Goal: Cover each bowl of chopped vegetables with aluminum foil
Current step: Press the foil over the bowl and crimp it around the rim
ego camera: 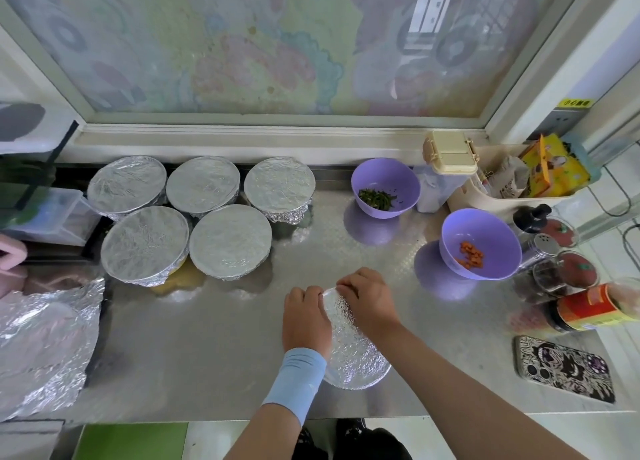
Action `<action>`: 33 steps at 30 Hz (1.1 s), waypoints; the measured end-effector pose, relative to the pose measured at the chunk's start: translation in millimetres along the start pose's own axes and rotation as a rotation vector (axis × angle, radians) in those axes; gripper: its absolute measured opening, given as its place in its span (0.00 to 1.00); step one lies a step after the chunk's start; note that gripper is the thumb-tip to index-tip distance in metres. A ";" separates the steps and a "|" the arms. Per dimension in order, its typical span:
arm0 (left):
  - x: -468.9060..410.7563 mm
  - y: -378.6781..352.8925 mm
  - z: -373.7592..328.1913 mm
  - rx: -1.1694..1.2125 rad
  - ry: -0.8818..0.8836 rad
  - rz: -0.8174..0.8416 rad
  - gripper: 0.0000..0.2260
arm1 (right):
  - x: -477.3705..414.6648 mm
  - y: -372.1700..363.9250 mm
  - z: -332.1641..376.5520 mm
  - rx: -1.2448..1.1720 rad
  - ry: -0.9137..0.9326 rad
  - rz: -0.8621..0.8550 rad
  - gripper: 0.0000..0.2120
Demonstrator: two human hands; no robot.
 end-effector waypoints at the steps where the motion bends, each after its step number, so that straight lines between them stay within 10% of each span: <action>1: -1.3 1.0 -2.4 -0.017 -0.018 0.001 0.07 | 0.5 -0.3 0.9 0.011 0.015 -0.002 0.02; 33: 11.2 -2.9 16.1 0.120 0.031 0.035 0.11 | 21.4 8.9 -6.8 0.058 -0.083 -0.069 0.05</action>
Point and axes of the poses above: each hand's wrist, its own x-axis away from the middle knuckle, its own y-axis out of the back of the hand, z = x × y, the point moved 10 cm from there along -x, towards the middle knuckle, and after that the axes turned 14 degrees about z, right-handed, at the moved point
